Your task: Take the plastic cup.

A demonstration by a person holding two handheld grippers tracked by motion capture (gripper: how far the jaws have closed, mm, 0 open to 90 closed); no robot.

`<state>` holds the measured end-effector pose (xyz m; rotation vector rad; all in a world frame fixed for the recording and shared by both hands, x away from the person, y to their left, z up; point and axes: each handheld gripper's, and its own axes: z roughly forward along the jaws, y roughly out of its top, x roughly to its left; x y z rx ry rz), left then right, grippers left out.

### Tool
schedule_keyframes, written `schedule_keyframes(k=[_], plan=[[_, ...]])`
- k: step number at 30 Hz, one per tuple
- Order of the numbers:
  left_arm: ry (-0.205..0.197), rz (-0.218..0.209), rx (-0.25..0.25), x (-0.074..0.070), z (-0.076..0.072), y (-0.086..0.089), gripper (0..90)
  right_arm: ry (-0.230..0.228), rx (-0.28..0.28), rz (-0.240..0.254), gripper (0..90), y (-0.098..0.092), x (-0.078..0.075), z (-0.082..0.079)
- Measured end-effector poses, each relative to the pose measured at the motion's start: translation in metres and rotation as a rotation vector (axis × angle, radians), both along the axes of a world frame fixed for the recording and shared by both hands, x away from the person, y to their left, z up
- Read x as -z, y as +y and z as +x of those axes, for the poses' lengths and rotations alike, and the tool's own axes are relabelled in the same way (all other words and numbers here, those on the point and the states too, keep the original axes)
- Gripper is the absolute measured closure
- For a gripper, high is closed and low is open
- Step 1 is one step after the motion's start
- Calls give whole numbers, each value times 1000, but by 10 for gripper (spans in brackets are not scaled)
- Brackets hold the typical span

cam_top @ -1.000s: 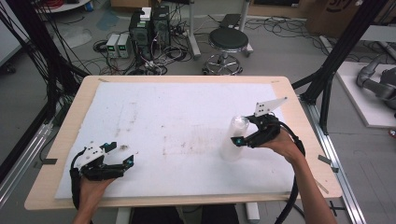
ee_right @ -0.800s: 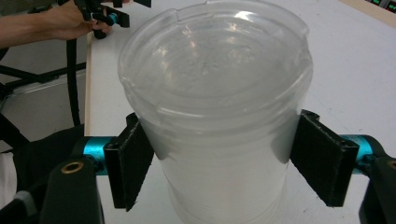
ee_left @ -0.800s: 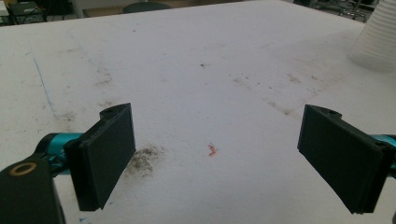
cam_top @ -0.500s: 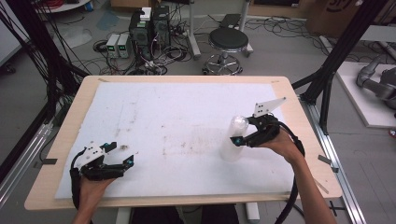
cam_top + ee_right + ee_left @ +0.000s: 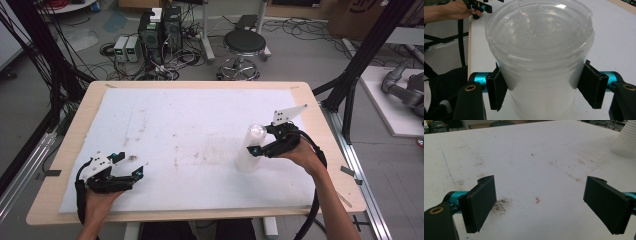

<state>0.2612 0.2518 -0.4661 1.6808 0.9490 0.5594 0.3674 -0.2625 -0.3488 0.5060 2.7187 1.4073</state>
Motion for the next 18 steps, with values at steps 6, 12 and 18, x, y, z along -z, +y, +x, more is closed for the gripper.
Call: schedule_keyframes(k=[6, 12, 18], plan=[[2, 2, 1, 0, 0, 0, 111, -4, 5, 4, 320, -1, -1, -1], [4, 3, 1, 0, 0, 0, 111, -2, 8, -1, 323, 1, -3, -1], [3, 1, 1, 0, 0, 0, 111, -12, 3, -2, 331, 3, -10, -1]])
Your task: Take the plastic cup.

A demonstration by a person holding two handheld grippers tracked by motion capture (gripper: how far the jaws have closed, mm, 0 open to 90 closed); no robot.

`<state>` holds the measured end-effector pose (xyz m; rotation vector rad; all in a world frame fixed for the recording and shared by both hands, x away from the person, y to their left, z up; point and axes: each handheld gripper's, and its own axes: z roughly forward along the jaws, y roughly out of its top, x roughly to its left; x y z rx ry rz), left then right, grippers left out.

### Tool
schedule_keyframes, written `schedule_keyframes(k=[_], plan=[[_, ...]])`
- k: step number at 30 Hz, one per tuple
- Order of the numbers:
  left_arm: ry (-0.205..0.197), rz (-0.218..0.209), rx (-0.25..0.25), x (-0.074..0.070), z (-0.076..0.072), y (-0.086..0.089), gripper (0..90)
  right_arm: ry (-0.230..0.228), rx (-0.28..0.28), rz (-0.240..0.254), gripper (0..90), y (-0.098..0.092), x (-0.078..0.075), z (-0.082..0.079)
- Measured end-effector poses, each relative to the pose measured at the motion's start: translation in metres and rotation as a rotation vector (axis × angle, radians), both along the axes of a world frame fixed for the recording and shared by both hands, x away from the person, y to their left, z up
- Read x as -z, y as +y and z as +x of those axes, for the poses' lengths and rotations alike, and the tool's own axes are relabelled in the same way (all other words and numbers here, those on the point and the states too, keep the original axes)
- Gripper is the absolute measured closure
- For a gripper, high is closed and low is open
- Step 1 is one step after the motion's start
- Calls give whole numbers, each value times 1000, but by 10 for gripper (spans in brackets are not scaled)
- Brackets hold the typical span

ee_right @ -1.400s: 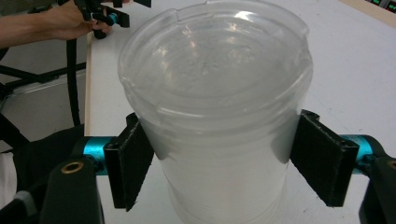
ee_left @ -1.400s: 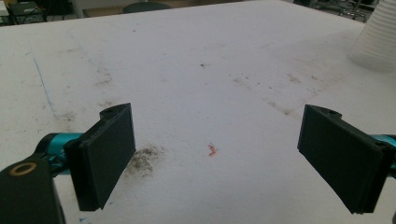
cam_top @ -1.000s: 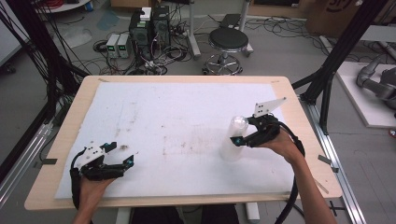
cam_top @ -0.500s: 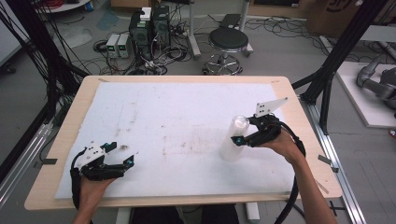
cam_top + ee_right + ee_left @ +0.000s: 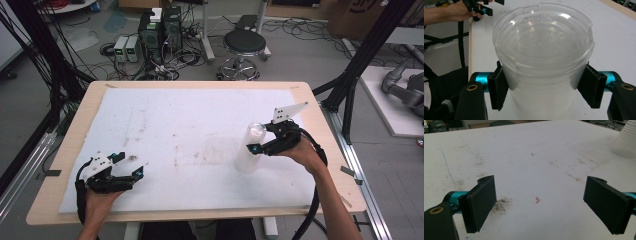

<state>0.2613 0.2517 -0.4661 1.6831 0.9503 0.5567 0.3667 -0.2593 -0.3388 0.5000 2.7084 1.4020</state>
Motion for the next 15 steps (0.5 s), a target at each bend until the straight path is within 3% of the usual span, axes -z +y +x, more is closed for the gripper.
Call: schedule_keyframes(k=[7, 15], plan=[[0, 1, 2, 0, 0, 0, 111, -5, 2, -2, 341, 0, -8, -1], [1, 1, 3, 0, 0, 0, 111, -21, -1, 13, 346, 0, -31, -4]])
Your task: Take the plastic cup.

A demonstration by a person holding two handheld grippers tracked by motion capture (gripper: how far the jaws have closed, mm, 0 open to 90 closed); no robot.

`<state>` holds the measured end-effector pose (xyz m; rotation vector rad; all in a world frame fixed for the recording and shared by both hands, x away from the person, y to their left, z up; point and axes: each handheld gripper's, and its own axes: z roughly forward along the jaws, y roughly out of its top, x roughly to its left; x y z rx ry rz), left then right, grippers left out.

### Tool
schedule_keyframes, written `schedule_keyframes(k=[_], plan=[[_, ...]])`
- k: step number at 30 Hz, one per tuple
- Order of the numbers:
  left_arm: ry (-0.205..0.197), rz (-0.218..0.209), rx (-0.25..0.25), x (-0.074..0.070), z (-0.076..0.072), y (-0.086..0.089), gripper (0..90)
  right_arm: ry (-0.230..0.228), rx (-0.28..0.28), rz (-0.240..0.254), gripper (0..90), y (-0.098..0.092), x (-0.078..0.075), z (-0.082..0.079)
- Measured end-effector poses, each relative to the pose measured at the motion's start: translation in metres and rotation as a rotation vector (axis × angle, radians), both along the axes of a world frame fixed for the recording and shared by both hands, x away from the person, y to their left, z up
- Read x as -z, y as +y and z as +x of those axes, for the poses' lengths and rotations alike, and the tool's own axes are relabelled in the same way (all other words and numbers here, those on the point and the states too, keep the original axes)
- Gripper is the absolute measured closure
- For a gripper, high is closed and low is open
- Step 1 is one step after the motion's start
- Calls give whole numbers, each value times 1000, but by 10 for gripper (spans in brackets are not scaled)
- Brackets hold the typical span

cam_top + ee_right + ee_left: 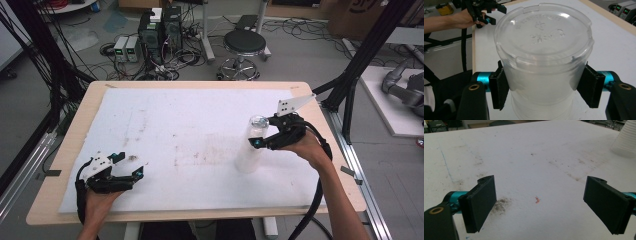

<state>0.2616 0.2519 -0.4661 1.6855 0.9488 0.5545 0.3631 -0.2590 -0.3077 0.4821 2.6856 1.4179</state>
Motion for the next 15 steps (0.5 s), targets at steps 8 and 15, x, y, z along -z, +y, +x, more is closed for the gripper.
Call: schedule_keyframes(k=[8, 15], plan=[[4, 3, 2, 0, 0, 0, 111, -26, 16, 10, 346, 0, -33, -1], [7, -5, 1, 0, 0, 0, 111, -47, 15, -4, 348, 5, -68, -2]])
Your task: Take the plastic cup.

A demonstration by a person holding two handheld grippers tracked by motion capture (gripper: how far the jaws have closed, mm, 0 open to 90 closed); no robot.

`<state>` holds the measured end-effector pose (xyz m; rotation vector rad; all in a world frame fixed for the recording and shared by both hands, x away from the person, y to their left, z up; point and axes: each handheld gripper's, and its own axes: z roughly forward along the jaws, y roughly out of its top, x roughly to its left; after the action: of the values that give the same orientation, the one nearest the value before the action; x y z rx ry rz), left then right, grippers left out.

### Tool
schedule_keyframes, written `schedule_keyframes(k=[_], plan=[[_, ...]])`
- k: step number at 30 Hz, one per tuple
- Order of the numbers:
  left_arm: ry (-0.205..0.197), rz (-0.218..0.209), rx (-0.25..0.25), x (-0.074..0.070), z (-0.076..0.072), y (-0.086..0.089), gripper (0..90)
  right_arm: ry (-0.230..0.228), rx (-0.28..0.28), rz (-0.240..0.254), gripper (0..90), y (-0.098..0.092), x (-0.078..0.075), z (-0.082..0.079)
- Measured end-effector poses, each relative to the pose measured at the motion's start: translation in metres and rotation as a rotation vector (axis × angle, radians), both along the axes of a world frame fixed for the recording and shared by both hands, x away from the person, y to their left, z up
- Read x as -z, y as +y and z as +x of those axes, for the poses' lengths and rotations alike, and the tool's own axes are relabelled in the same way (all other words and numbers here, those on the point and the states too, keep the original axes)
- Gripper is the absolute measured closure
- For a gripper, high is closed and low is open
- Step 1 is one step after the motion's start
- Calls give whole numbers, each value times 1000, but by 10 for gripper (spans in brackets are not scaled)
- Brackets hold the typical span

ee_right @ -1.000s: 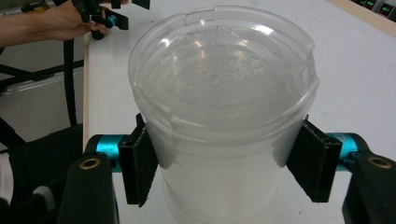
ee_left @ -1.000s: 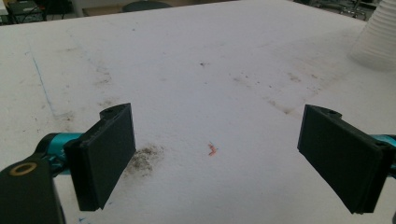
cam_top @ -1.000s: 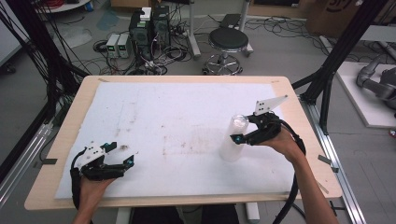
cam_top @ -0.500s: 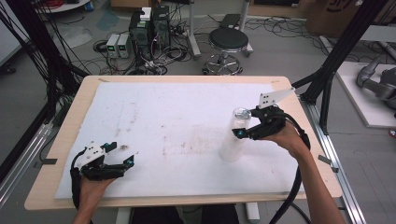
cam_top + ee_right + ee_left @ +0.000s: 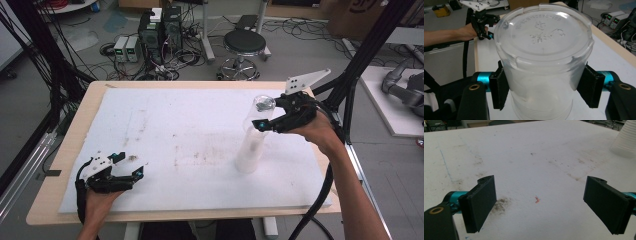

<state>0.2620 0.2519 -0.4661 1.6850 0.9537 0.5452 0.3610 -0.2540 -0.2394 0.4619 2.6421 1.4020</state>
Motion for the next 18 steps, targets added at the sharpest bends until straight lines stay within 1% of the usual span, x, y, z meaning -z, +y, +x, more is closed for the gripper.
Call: schedule_keyframes(k=[1, 5, 7, 11, 12, 15, 16, 18], plan=[[0, 0, 0, 0, 0, 0, 111, 0, 0, 0, 348, 0, 0, 0], [0, -1, 1, 0, 0, 0, 111, -13, 3, -1, 353, 1, -12, -2], [1, -2, 2, 0, 0, 0, 111, -16, 1, 3, 356, 1, -14, -4], [3, -1, 4, 0, 1, 0, 111, -15, 11, 0, 358, 1, -16, -9], [3, -1, 3, 0, 1, 0, 111, -24, 10, 7, 358, 2, -16, -11], [7, 3, 5, 0, 1, 0, 111, -24, 10, 32, 358, 3, -17, -19], [7, 4, 4, 0, 1, 0, 111, -19, 7, 44, 358, 5, -16, -26], [8, 5, 6, 0, 1, 0, 111, -16, 5, 41, 358, 7, -14, -29]])
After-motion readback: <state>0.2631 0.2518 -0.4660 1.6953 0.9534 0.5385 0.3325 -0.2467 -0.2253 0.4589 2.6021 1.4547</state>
